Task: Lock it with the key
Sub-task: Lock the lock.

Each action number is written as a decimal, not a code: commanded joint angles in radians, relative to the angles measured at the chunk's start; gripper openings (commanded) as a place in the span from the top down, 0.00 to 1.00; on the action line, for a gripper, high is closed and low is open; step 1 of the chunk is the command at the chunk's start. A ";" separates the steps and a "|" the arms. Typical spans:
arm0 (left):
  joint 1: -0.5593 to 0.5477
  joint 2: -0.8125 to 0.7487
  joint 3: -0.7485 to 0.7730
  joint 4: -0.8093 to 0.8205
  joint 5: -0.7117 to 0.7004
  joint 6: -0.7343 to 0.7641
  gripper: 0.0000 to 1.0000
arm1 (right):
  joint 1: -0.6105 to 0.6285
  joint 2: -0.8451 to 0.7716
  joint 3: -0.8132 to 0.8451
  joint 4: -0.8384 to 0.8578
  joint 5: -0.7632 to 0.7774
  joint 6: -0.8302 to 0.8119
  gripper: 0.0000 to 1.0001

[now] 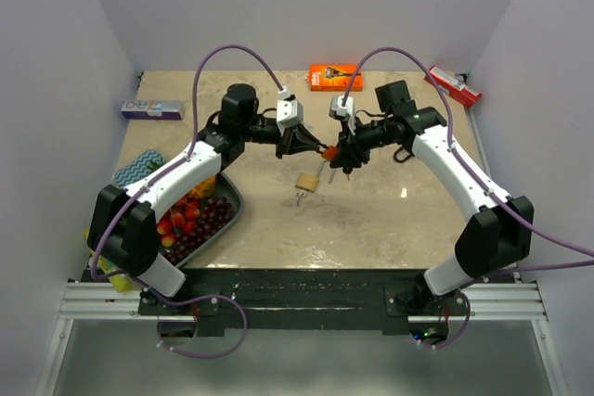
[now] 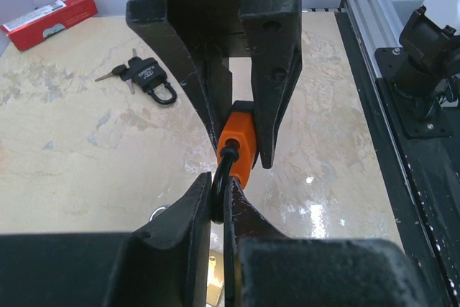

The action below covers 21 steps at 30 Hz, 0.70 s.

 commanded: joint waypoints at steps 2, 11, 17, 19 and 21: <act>-0.076 0.033 0.020 -0.046 0.129 0.083 1.00 | 0.057 0.017 0.139 0.101 -0.228 -0.062 1.00; -0.082 0.063 0.018 0.008 0.069 -0.062 1.00 | 0.067 -0.001 0.104 0.291 -0.099 0.045 1.00; -0.087 0.096 0.046 0.025 0.035 -0.144 1.00 | 0.078 0.033 0.156 0.170 -0.078 -0.028 1.00; -0.088 0.088 0.040 0.020 0.046 -0.121 1.00 | 0.080 0.057 0.190 0.109 -0.081 -0.066 1.00; -0.093 0.082 0.038 0.006 0.051 -0.103 1.00 | 0.080 0.071 0.213 0.035 -0.073 -0.122 1.00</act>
